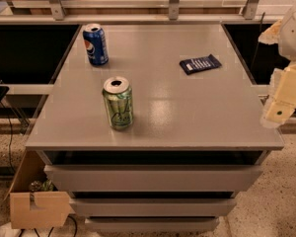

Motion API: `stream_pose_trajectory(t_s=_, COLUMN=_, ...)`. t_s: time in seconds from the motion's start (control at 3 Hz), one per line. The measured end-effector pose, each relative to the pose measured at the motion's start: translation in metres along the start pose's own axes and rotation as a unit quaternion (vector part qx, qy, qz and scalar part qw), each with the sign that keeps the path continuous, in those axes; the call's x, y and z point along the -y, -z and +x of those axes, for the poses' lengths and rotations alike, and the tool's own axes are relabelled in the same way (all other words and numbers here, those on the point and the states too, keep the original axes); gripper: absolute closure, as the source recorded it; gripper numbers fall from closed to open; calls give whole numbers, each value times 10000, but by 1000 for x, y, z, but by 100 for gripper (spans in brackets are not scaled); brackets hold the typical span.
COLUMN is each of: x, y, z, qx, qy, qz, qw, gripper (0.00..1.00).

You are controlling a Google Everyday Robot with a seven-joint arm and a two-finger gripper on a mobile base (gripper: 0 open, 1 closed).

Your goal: Move rxbar blueberry near pepsi can

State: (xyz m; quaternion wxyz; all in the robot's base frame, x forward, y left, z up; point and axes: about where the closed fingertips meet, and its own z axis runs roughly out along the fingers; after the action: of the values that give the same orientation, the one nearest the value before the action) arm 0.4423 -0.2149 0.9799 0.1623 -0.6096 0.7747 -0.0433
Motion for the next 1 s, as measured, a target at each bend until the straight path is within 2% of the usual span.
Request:
stream_pose_trajectory(t_s=0.33, x=17, y=-10, z=-10, qx=-103, qy=552, qz=-15, qw=9984, gripper=0)
stream_pose_trajectory(t_s=0.67, x=44, y=-28, z=-27, qx=-234, qy=1275, qz=-66, qw=9915, gripper=0)
stream_pose_trajectory(t_s=1.0, x=79, y=-46, z=-59, qx=-300, qy=1950, qz=-48, qw=9803, gripper=0)
